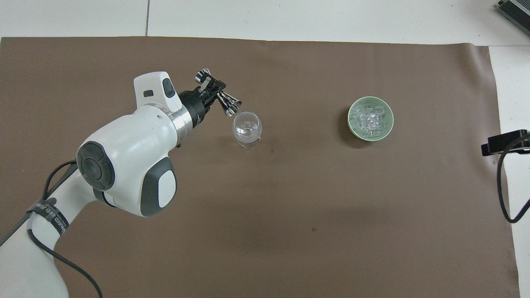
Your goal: Pour wine and add ice with both arms
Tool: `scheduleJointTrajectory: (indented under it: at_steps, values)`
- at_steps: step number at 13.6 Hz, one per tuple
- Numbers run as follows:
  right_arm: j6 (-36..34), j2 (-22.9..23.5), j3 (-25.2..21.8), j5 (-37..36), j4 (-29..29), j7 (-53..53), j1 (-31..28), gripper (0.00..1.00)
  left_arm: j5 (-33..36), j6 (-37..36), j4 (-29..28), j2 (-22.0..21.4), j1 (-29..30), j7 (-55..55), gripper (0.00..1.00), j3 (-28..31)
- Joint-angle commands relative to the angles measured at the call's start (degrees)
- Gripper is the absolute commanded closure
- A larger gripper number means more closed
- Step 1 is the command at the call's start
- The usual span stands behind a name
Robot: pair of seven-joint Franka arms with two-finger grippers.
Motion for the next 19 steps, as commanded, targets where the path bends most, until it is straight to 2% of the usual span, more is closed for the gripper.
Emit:
scheduleJointTrajectory:
  at_steps: [1, 6, 8, 11, 13, 15, 19]
  values:
    - [-0.1, 0.1, 0.0, 0.1, 0.5, -0.3, -0.8, 0.00, 1.4, -4.0, 1.5, 0.4, 0.3, -0.3, 1.00, 0.1]
    - [0.2, -0.1, 0.0, 0.2, 0.1, 0.2, -1.3, 0.00, 1.2, -13.9, 7.4, 0.5, 1.0, -0.7, 1.00, 1.7]
    - [0.1, -0.5, 0.0, 0.1, -0.3, 3.6, -1.3, 0.00, 0.2, -18.0, 10.0, 0.7, 1.3, -0.3, 1.00, 3.8]
    - [0.7, -2.1, 0.6, 0.3, -3.2, 13.7, 0.2, 0.00, -2.6, -32.2, 19.8, 4.1, 1.3, -0.3, 1.00, 5.0]
    - [6.0, -2.9, 0.6, 0.5, -6.0, 17.0, 4.2, 0.00, -6.7, -34.9, 20.3, 4.3, 2.7, -0.5, 1.00, 5.2]
    - [9.2, -2.6, 0.7, 1.0, -9.9, 19.0, 5.2, 0.00, -12.2, -40.6, 21.6, 4.3, 2.7, -0.4, 1.00, 8.2]
    - [21.7, -0.6, 0.6, 1.1, -18.1, 23.0, 9.6, 0.00, -21.6, -48.5, 21.5, 4.1, 3.2, -0.1, 1.00, 11.8]
